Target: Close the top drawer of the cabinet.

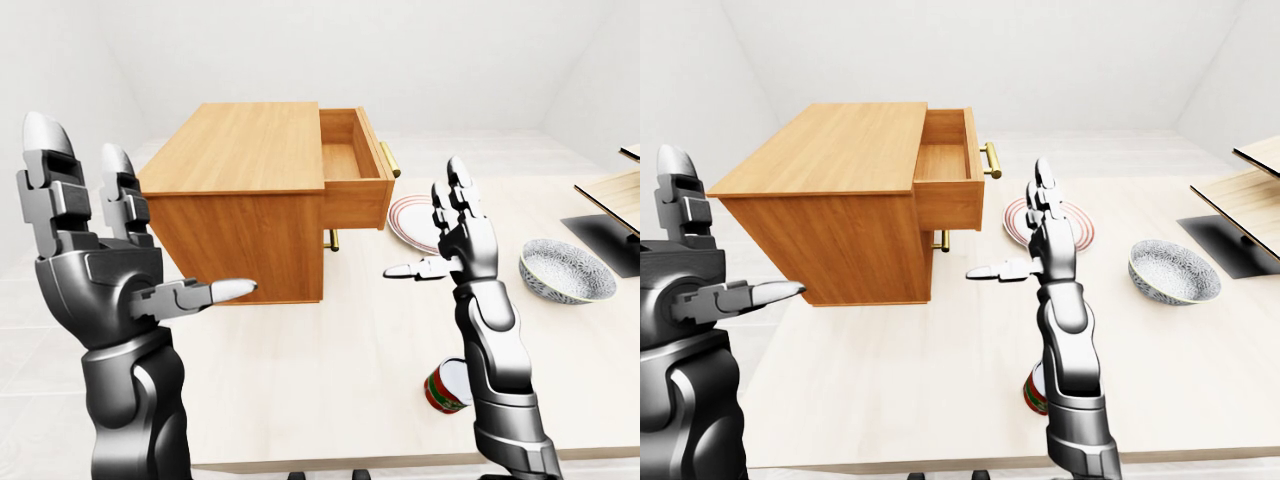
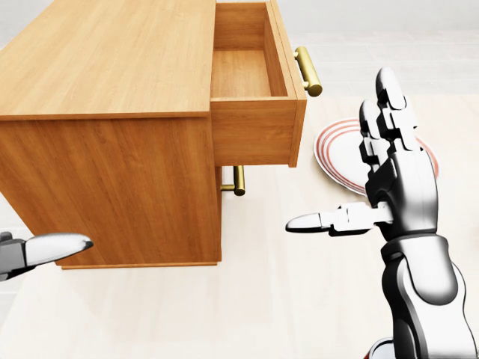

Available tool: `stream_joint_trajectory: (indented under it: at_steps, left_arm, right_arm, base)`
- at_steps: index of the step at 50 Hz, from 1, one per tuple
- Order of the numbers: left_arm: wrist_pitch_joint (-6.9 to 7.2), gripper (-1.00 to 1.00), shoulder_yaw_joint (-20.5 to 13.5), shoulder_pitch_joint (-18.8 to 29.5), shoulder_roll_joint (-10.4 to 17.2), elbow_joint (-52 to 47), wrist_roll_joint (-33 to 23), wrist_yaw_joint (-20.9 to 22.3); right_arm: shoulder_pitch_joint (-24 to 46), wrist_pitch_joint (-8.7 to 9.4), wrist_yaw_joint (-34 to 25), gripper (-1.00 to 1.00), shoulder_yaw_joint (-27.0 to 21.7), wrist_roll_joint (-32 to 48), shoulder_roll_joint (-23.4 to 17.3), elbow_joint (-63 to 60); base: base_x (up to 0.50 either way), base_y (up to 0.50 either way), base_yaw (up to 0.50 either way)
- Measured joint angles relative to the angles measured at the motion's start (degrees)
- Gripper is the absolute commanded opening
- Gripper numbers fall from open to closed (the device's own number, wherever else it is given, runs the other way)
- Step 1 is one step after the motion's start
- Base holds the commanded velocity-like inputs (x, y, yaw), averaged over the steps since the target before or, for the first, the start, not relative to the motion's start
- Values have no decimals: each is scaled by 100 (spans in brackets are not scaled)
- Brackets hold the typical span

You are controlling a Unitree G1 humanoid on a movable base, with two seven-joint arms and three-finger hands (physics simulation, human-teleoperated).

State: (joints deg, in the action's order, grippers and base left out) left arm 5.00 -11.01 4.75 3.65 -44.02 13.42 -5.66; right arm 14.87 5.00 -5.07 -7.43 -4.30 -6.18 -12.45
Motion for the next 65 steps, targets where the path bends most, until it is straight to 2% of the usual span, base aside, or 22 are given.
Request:
stream_joint_trajectory:
  at_steps: [22,46,65]
  left_arm:
    - [0,100,-22,16,1,56,37,-32]
    - [0,100,-34,21,16,71,90,-42]
    - [0,100,-42,44,29,94,126,-48]
  right_arm:
    - [698,0,43,100,87,56,-68,1391]
    - [1341,0,55,100,329,116,83,2752]
    - [1885,-110,6,100,430,154,175,3527]
  base:
    - [0,0,0]
    - [0,0,0]
    - [0,0,0]
